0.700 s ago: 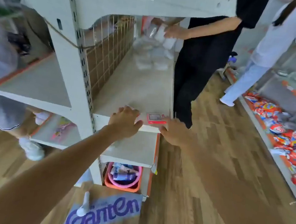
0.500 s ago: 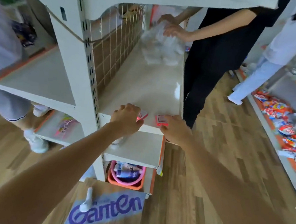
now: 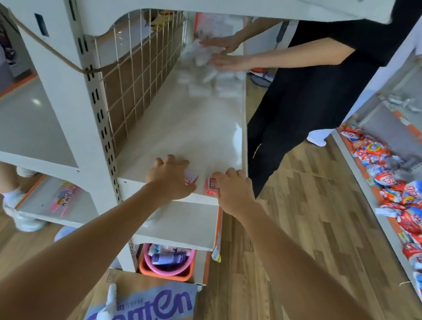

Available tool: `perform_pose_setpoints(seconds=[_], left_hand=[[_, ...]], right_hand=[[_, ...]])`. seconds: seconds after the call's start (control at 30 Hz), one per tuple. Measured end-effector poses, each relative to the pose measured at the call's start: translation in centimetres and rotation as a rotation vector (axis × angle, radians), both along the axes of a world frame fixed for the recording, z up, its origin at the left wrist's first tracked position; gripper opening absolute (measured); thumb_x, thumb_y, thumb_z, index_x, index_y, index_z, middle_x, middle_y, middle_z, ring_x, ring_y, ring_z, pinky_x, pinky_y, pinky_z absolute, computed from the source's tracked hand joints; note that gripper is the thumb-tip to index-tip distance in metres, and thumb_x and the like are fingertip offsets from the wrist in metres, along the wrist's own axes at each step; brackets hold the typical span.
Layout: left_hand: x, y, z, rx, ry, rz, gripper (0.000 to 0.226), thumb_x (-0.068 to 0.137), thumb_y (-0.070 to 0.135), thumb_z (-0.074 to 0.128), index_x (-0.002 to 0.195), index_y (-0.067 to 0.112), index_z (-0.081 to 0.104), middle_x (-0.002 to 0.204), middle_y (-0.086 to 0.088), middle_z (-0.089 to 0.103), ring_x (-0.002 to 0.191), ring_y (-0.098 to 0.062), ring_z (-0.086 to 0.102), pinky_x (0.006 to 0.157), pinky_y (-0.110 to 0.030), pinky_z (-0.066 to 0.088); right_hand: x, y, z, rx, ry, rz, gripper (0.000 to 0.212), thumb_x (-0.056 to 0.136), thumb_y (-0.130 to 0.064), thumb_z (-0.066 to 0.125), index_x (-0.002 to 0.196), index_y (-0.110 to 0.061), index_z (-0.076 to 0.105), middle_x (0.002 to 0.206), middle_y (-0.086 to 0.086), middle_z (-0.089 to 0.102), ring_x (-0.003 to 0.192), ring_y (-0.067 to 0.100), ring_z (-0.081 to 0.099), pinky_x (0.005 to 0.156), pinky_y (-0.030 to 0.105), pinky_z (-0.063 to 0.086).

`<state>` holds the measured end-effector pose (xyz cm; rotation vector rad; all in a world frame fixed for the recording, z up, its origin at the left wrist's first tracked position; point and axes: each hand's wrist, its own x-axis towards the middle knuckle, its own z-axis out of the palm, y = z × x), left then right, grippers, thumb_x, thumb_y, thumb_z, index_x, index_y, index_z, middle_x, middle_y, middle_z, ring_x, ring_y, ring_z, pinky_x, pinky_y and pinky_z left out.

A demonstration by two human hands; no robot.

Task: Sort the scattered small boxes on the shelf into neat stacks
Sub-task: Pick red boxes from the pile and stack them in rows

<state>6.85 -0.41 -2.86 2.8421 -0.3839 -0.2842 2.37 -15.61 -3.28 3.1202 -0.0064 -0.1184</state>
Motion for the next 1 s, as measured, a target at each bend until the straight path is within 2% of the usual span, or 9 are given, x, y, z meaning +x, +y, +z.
perform_pose_setpoints(seconds=[0.07,0.17,0.3,0.37,0.57,0.7,0.8,0.9,1.0], left_hand=[[0.3,0.0,0.2,0.061,0.047,-0.076,0.069,0.078,0.054,0.060,0.138,0.030,0.035,0.142,-0.003,0.031,0.127,-0.033,0.031,0.099,-0.037,0.037],[0.4,0.1,0.7,0.160,0.079,-0.183,0.078,0.073,0.047,0.069,0.140,0.029,0.032,0.138,-0.001,0.035,0.123,-0.029,0.038,0.095,-0.036,0.039],[0.2,-0.1,0.5,0.187,-0.065,-0.233,0.054,0.082,0.034,0.063,0.132,0.025,0.044,0.122,-0.004,0.045,0.112,-0.025,0.048,0.089,-0.034,0.044],[0.0,-0.2,0.5,0.187,-0.093,-0.244,0.047,0.086,0.035,0.058,0.129,0.023,0.045,0.120,-0.005,0.045,0.112,-0.025,0.048,0.087,-0.034,0.043],[0.3,-0.4,0.5,0.125,-0.039,-0.224,0.049,0.088,0.040,0.057,0.130,0.020,0.044,0.123,-0.006,0.044,0.114,-0.026,0.045,0.089,-0.035,0.041],[0.2,-2.8,2.0,0.048,-0.101,-0.202,0.046,0.090,0.043,0.051,0.126,0.015,0.048,0.118,-0.010,0.049,0.113,-0.029,0.044,0.087,-0.036,0.041],[-0.3,-6.2,3.1,0.019,-0.176,-0.263,0.046,0.092,0.043,0.048,0.127,0.014,0.046,0.121,-0.011,0.050,0.113,-0.029,0.044,0.089,-0.037,0.042],[-1.6,-10.9,3.4,-0.057,-0.144,-0.364,0.047,0.092,0.041,0.050,0.129,0.014,0.043,0.123,-0.011,0.048,0.114,-0.029,0.045,0.089,-0.036,0.043],[-3.6,-16.2,3.0,-0.076,-0.103,-0.478,0.040,0.089,0.039,0.054,0.118,0.012,0.048,0.116,-0.010,0.050,0.109,-0.029,0.047,0.083,-0.035,0.041]], right_hand=[[-0.1,0.3,0.0,0.006,-0.006,-0.005,0.040,0.091,-0.023,0.050,0.129,-0.019,0.040,0.120,0.010,0.046,0.112,0.028,0.042,0.097,0.039,0.038],[-0.2,0.5,0.3,0.066,-0.032,-0.027,0.038,0.092,-0.025,0.050,0.127,-0.014,0.040,0.118,0.013,0.046,0.108,0.029,0.045,0.092,0.036,0.041],[0.0,0.3,1.0,0.171,-0.077,-0.097,0.036,0.092,-0.026,0.049,0.125,-0.013,0.039,0.112,0.014,0.047,0.098,0.026,0.047,0.086,0.036,0.047],[0.1,0.1,1.5,0.192,-0.076,-0.146,0.037,0.092,-0.026,0.049,0.125,-0.012,0.038,0.115,0.013,0.044,0.103,0.027,0.045,0.089,0.038,0.046],[-0.6,-1.4,2.4,0.147,-0.069,-0.243,0.038,0.094,-0.026,0.044,0.129,-0.013,0.039,0.128,0.011,0.042,0.120,0.028,0.037,0.101,0.042,0.034],[-1.8,-3.1,2.7,0.162,-0.068,-0.306,0.038,0.096,-0.029,0.040,0.131,-0.016,0.038,0.130,0.008,0.042,0.118,0.026,0.037,0.101,0.041,0.033],[-3.4,-5.2,2.8,0.164,-0.050,-0.363,0.039,0.095,-0.025,0.042,0.133,-0.017,0.039,0.129,0.009,0.042,0.118,0.028,0.037,0.099,0.042,0.033],[-6.0,-8.6,2.7,0.172,-0.028,-0.471,0.039,0.093,-0.024,0.044,0.130,-0.012,0.041,0.129,0.012,0.042,0.120,0.032,0.036,0.097,0.043,0.034],[-9.4,-13.0,2.6,0.204,-0.005,-0.603,0.041,0.095,-0.028,0.041,0.133,-0.011,0.038,0.132,0.014,0.041,0.123,0.032,0.034,0.097,0.043,0.034]])
